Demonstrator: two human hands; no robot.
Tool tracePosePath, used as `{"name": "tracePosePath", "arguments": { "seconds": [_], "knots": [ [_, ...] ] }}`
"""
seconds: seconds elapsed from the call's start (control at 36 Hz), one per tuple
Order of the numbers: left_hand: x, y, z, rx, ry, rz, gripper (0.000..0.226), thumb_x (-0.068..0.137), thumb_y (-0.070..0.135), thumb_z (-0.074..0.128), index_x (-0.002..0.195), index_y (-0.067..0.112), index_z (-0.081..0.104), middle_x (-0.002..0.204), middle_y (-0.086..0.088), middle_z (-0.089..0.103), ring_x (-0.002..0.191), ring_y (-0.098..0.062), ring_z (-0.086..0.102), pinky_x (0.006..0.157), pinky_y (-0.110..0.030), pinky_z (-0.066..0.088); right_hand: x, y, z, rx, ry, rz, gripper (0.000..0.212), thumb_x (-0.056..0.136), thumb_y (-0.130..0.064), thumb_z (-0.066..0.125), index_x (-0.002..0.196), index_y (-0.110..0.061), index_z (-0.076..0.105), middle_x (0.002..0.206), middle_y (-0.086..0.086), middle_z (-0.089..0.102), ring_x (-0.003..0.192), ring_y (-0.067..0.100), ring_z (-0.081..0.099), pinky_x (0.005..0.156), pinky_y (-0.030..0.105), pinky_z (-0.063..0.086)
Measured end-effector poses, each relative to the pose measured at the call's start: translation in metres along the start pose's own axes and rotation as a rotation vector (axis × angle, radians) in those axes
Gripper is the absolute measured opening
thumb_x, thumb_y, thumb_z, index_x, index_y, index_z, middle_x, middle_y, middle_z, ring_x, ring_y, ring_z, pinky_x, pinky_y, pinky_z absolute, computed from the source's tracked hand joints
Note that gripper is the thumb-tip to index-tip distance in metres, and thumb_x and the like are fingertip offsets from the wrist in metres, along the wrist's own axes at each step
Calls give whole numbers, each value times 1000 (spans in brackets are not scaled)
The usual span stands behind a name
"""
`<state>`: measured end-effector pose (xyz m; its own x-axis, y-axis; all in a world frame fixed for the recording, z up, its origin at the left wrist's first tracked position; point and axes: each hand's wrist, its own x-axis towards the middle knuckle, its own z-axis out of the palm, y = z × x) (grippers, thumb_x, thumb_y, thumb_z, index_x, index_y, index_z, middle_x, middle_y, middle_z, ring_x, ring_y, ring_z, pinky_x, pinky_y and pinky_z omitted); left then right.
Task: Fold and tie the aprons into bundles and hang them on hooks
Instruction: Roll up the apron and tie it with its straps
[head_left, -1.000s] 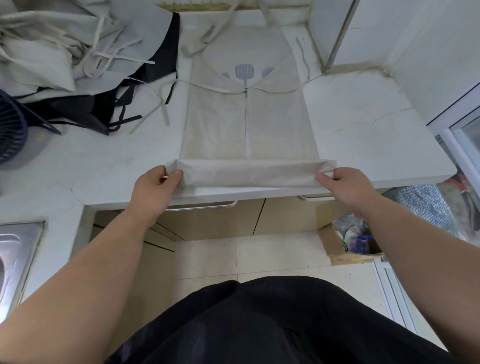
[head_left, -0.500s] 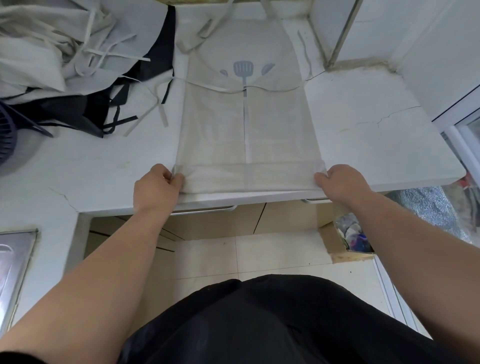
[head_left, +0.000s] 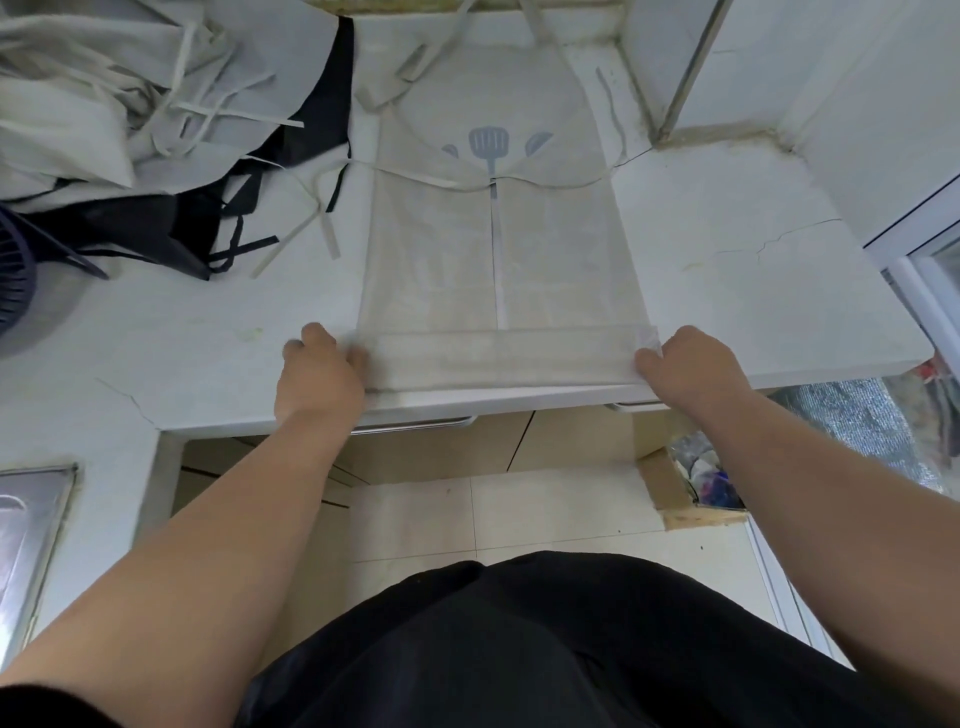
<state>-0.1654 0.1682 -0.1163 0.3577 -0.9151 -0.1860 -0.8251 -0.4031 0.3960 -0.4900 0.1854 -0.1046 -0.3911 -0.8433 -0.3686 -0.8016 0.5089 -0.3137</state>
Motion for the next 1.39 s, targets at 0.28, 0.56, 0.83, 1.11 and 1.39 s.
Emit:
{"name": "tracePosePath", "arguments": {
  "seconds": [0.28,0.56,0.83,1.11,1.39],
  "knots": [
    [-16,15,16,328,-417,653,78,88,70,19,152,25,21,161,0,9,148,-19,6,120,-38,10,-13,-19,13,-393,-220,-415,66,90,-61,27,144,-25,28,153,-1,21,138,25,23,116,43,10],
    [-11,22,-1,404,-394,680,98,72,85,43,150,29,23,158,12,20,144,-13,19,116,-36,15,-13,-26,-1,-494,-168,-492,47,100,-51,23,141,-33,38,144,-2,38,127,24,44,98,37,33],
    [0,36,-14,504,-411,774,52,96,49,44,137,17,46,144,3,31,119,-22,48,92,-35,46,-22,-41,8,-457,-262,-471,71,89,-60,47,149,-33,21,159,0,13,139,26,30,111,34,24],
    [-5,56,-22,820,-440,829,47,83,12,58,126,10,40,126,-9,39,86,-23,45,62,-32,36,-14,-47,7,-376,-293,-408,51,94,-58,36,141,-40,38,155,-6,25,138,21,33,111,39,30],
    [-4,67,-13,791,-371,786,39,86,15,52,124,13,48,117,-9,47,106,-26,51,71,-30,37,5,-61,-1,-338,-301,-464,35,99,-43,38,76,-20,52,89,-3,54,94,25,56,84,40,47]
  ]
}}
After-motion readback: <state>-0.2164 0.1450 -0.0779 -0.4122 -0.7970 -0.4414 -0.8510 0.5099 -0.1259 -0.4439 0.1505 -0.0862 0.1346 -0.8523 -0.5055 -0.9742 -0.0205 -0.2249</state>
